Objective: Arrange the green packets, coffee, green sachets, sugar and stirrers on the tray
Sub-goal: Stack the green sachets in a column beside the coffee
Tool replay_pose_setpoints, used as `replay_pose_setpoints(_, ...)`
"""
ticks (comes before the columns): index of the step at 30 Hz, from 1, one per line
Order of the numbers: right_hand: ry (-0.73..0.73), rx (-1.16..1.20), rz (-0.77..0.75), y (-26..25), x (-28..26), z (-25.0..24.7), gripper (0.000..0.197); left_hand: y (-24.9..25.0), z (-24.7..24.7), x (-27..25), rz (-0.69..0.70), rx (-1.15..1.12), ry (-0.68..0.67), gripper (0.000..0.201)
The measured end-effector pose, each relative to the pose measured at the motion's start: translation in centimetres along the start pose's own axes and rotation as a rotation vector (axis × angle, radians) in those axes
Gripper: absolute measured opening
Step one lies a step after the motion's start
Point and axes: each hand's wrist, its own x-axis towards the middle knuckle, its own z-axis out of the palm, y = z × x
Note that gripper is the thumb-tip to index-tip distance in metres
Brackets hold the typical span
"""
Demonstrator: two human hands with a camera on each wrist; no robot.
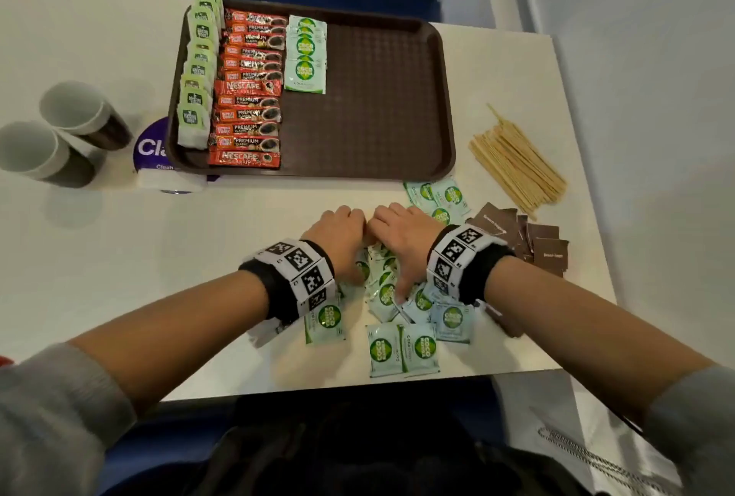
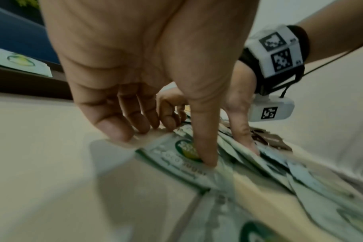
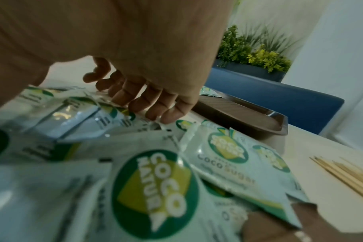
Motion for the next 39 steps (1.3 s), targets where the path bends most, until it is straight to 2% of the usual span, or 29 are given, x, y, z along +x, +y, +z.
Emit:
replay_pose_setpoints(4, -0.009, 0.055, 0.03, 0.1, 0.8, 0.0, 0.079, -0.1, 0.3, 0.2, -0.013, 0.029, -0.02, 0.064)
replay_pose_setpoints(9, -0.028, 0.058, 0.018, 0.5, 1.3, -0.4, 0.07, -0.5, 0.2, 0.4, -0.021, -0.035, -0.051, 0.053)
replay_pose_setpoints(16, -0.055, 0.138, 0.032, 0.6, 1.8, -1.3, 0.059, -2.7, -0.8, 0.3, -0.089, -0.333, 0.03, 0.03)
replay_pose_setpoints(18, -0.015, 0.177, 0.034, 0.7, 2.0, -1.6, 0.058, -3.2, -1.0, 0.2, -0.114, -0.453, 0.081, 0.018)
replay_pose_setpoints(20, 0.041, 0.23, 0.027, 0.7, 2.1, -2.1, 0.055, -3.6, -1.4, 0.1, -0.133, -0.573, 0.129, 0.015)
replay_pose_setpoints(27, 0.224, 0.701, -0.006, 0.8, 2.7, -5.6, 0.043, -4.7, -3.6, 0.5, -0.194, -1.092, 0.237, 0.02)
replay_pose_setpoints(28, 0.235, 0.769, -0.009, 0.8, 2.9, -6.1, 0.043, -4.8, -3.9, 0.5, -0.195, -1.159, 0.253, 0.023)
replay_pose_setpoints(30, 0.25, 0.86, -0.011, 0.6, 3.4, -7.0, 0.046, -4.7, -4.6, 0.5, -0.207, -1.353, 0.22, 0.043)
replay_pose_setpoints(32, 0.264, 0.9, -0.013, 0.4, 3.8, -7.7, 0.047, -4.7, -5.0, 0.6, -0.164, -1.478, 0.188, 0.047)
replay_pose_setpoints(34, 0.291, 0.913, -0.014, 0.3, 4.3, -8.4, 0.049, -5.1, -5.3, 0.8, -0.147, -1.489, 0.223, 0.039)
replay_pose_setpoints(39, 0.357, 0.928, -0.026, -0.5, 5.7, -9.9, 0.061, -6.3, -5.8, 1.4, -0.13, -1.634, 0.279, 0.049)
